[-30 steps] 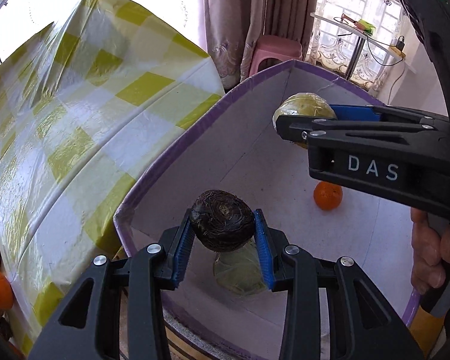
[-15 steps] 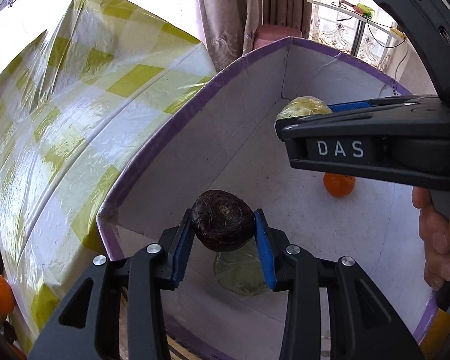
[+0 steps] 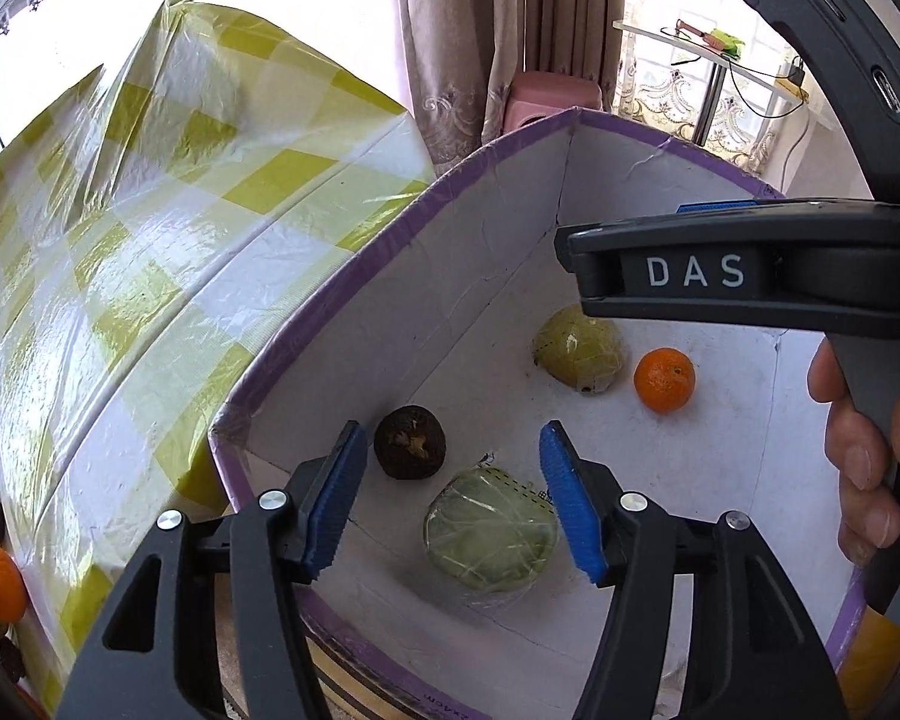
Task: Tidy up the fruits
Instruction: 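Open both grippers to drop the beet and wrapped fruit into the box, then return both grippers to the table, left gripper toward another wrapped cabbage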
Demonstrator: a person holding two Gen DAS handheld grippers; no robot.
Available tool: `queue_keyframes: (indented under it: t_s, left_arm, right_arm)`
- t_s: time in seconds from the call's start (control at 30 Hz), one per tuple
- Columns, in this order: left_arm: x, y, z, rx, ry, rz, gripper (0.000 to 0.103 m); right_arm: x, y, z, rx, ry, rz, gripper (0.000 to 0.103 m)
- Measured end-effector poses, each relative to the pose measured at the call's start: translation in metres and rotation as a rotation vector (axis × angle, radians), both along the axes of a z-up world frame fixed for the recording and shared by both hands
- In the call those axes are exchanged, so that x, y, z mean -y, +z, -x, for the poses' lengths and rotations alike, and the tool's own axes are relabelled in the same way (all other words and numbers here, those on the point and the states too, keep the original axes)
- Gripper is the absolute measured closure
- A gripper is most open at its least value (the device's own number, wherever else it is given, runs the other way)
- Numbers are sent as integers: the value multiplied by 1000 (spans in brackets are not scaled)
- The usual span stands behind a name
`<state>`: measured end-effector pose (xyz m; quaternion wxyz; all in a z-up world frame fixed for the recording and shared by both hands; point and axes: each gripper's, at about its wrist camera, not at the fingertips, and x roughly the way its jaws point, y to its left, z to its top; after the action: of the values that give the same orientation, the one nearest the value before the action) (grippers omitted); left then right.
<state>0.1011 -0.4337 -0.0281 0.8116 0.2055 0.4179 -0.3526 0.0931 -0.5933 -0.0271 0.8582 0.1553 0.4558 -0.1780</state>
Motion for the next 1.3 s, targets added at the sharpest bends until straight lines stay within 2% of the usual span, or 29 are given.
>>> queue_keyframes:
  t_s: [0.27,0.53,0.9,1.17,1.3]
  left_arm:
    - [-23,32,7,66,36,105,39]
    - [-67,61,-1,127,122,178,38]
    - [-166,87,-26,150,351,262,31]
    - [-240,94,-34,179,496,282,23]
    - [-275,93,-36,181,563,289,22]
  right_arm:
    - [11,35,23,115,-37,-3,17]
    - [-14,70,29,222,9,-1,17]
    - [-80,93,7,254,158,18,17]
    - [-122,99,-1,275,260,-14,17]
    - [-146,97,-8,268,312,-2,17]
